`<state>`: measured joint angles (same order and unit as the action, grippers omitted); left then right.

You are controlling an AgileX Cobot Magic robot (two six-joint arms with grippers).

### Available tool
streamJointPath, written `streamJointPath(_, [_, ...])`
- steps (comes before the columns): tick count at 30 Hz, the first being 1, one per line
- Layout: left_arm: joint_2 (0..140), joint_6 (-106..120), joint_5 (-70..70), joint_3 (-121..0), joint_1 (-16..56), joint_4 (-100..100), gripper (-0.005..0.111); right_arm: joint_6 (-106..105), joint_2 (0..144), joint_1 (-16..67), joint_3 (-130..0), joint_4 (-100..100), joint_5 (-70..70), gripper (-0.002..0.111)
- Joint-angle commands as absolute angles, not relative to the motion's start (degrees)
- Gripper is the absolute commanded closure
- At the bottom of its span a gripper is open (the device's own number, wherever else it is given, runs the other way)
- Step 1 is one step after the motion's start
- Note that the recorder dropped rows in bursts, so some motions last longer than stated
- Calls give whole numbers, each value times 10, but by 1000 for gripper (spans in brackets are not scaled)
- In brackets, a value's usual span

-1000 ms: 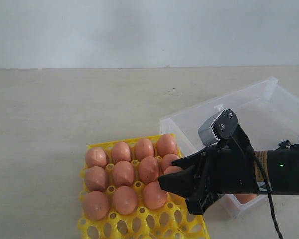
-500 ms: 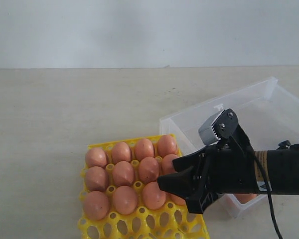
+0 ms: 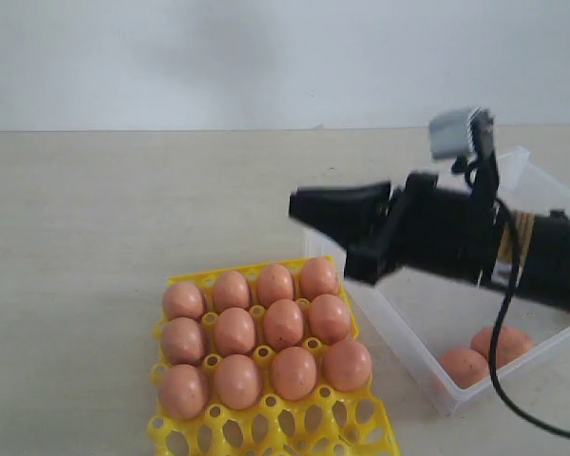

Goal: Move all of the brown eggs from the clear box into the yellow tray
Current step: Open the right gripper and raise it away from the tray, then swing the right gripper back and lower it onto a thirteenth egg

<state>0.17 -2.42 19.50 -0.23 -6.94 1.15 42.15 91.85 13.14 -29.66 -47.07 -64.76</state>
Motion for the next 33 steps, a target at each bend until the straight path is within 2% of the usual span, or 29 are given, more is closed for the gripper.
streamJointPath(1, [0,-22,193,0,-68,11,103,301,849,132,-356,-251,-659,108])
streamJointPath(6, [0,-22,193,0,-68,11,103,32,796,132,-451,62,-645,108])
streamJointPath(8, [0,-22,193,0,-68,11,103,-78,783,118,-501,95,-558,108])
streamJointPath(10, [0,-22,193,0,-68,11,103,-170,778,97,-560,99,-391,108])
streamJointPath(14, [0,-22,193,0,-68,13,103,-342,818,60,-713,174,39,108])
streamJointPath(18, [0,-22,193,0,-68,13,103,-217,937,-8,-895,152,405,108])
streamJointPath(21, [0,-22,193,0,-68,13,103,-200,1035,-32,-1012,107,689,108])
streamJointPath(25, [0,-22,190,0,-68,13,103,-151,1101,-34,-1034,84,700,108])
streamJointPath(30, [0,-22,192,0,-68,13,103,-245,1112,-6,-975,115,700,108])
streamJointPath(33, [0,-22,192,0,-68,13,103,-286,1112,12,-922,132,700,97])
